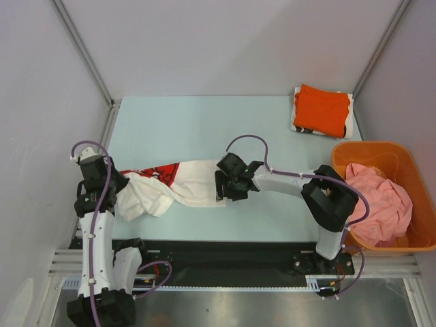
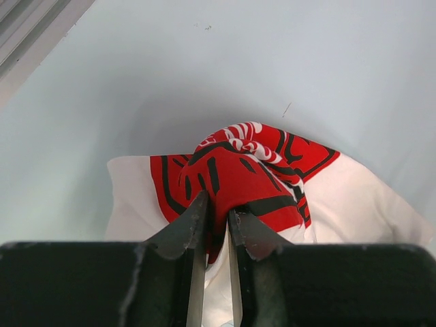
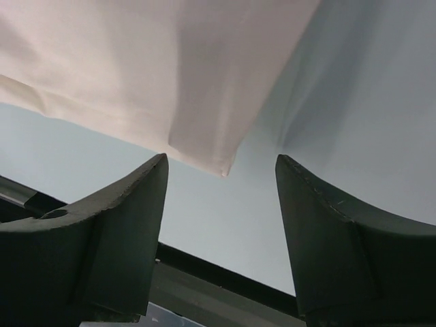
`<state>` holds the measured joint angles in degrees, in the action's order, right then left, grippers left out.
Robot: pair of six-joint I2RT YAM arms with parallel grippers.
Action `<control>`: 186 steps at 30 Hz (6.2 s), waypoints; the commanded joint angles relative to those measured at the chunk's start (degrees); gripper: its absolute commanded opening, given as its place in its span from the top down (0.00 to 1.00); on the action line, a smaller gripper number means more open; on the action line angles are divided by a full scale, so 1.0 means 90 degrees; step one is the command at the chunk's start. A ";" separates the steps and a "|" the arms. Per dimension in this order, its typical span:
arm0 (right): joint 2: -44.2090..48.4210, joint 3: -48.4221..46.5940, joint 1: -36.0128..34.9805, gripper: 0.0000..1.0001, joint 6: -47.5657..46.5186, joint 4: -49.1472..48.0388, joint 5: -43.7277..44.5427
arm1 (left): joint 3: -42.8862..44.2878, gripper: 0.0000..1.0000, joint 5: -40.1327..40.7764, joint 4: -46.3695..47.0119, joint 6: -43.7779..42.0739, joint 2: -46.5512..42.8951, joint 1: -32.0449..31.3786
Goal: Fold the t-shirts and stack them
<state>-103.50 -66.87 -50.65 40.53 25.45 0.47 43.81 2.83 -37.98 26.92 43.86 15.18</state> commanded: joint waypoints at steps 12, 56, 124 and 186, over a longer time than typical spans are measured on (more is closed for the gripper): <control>-0.0579 -0.0050 -0.0495 0.41 0.0184 -0.0572 -0.0160 | -0.0054 0.79 0.0056 0.0245 -0.0051 -0.0078 0.0013; 0.3865 0.0594 0.2269 1.00 -0.1037 0.2123 0.0427 | 0.0211 0.19 -0.0930 -0.1131 0.0065 -0.0010 -0.2682; 0.2486 0.1609 0.4906 0.40 -0.1486 0.0580 -0.1068 | -0.1166 0.23 -0.0539 0.0420 0.1745 0.1611 -0.4264; 0.1296 0.1395 0.3870 0.49 -0.1701 -0.0562 -0.0462 | 0.2749 1.00 0.0184 0.0147 -0.0120 0.3565 -0.3581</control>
<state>-90.89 -52.45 -15.33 26.59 21.37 -5.58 67.37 5.58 -38.50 27.44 75.85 -17.76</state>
